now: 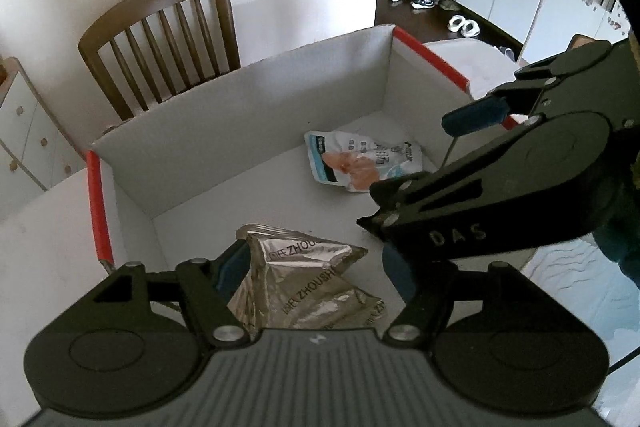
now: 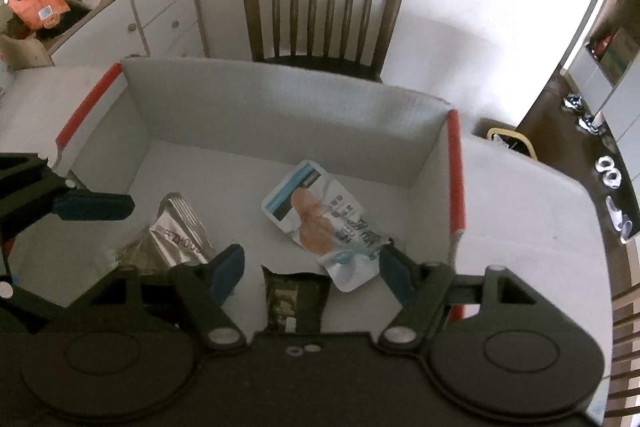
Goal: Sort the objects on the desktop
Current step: 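Open both grippers to drop the tissue pack and foil wrapper in the box, then withdraw both open grippers from the box back toward the item pile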
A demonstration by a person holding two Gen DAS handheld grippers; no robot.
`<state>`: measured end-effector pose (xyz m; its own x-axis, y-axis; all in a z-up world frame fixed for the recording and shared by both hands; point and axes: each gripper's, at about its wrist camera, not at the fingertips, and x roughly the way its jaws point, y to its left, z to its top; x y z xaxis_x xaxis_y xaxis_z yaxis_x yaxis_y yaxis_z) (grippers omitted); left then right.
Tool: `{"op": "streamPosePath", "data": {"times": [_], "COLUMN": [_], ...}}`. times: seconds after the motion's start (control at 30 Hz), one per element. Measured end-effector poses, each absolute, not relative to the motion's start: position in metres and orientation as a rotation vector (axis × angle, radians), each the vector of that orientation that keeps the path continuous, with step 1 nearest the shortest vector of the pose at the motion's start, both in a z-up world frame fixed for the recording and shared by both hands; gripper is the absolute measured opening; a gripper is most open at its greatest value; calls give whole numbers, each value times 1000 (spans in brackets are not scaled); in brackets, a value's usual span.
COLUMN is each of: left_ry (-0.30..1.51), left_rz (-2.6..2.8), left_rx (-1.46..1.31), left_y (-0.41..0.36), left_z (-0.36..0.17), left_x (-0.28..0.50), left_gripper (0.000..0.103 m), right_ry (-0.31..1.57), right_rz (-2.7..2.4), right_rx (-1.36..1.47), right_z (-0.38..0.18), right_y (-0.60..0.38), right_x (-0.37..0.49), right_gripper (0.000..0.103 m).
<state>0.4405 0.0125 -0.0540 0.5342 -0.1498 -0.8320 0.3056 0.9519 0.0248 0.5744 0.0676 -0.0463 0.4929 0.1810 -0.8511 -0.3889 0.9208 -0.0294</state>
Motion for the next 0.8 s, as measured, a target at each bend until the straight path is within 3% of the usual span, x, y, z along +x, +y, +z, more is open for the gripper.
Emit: {"op": "streamPosePath", "data": {"times": [0.8], "left_ry": [893], "left_rz": [-234], "left_rx": [199], "left_y": [2], "left_z": [4], "left_x": [390], "left_gripper": [72], "right_ry": [898], "right_rz": [322], "right_rx": [-174], "right_z": [24], "right_y": [26], "right_x": [521], "right_gripper": [74]}}
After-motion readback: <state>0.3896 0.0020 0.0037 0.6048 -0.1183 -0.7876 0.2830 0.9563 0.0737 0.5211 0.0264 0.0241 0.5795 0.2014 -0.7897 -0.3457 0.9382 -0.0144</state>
